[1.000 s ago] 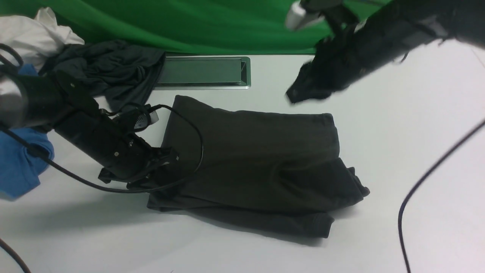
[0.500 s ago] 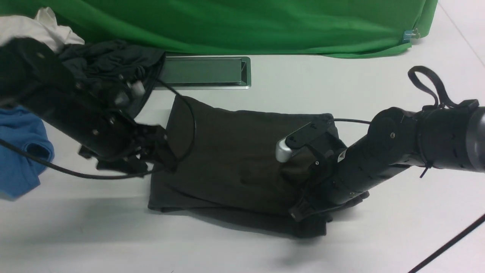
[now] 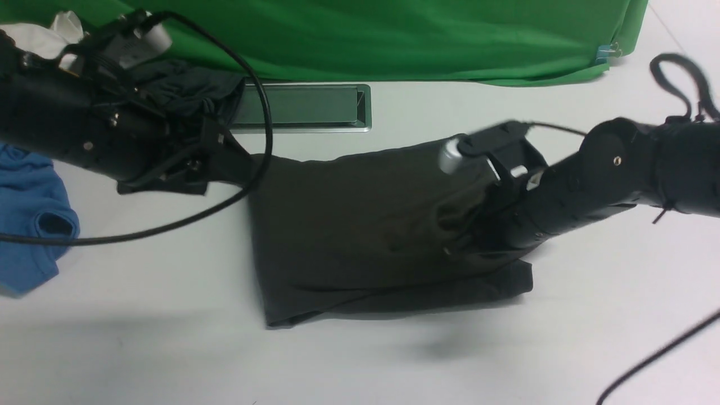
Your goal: Fold a long-sleeved shirt on a white desktop.
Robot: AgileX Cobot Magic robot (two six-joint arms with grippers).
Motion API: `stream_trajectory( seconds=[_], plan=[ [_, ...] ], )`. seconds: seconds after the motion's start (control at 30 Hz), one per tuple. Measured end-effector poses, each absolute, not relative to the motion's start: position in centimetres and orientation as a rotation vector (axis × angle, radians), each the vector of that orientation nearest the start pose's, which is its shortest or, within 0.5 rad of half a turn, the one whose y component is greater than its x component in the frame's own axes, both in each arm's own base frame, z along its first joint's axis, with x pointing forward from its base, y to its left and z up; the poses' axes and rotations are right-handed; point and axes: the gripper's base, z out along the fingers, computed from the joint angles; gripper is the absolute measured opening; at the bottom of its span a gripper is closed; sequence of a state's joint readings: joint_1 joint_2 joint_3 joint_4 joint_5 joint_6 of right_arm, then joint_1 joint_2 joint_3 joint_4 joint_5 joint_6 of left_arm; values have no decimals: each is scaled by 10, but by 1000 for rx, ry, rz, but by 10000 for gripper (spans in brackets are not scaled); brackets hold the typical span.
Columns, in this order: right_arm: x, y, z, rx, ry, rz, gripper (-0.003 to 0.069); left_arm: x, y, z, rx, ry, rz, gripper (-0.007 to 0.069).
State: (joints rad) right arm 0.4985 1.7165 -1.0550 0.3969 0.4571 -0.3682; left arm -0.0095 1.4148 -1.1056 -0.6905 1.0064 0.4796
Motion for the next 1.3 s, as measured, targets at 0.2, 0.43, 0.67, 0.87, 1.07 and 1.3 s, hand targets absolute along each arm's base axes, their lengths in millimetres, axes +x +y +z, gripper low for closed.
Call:
stream_trajectory(
  seconds=[0.2, 0.43, 0.67, 0.87, 1.07, 1.3],
  plan=[
    [249, 201, 268, -779, 2229, 498, 95, 242, -62, 315, 403, 2506, -898, 534],
    [185, 151, 335, -659, 1875, 529, 108, 165, -54, 344, 438, 2460, -723, 330],
    [133, 102, 354, -593, 1631, 476, 119, 99, -42, 356, 370, 2371, -525, 82],
    [95, 73, 329, -578, 1564, 472, 139, 35, -40, 343, 372, 2165, -451, 17],
    [83, 64, 316, -573, 1548, 476, 155, 10, -38, 335, 375, 2052, -400, 17],
    [83, 65, 301, -589, 1590, 469, 166, 2, -38, 336, 373, 1998, -387, 17]
  ],
)
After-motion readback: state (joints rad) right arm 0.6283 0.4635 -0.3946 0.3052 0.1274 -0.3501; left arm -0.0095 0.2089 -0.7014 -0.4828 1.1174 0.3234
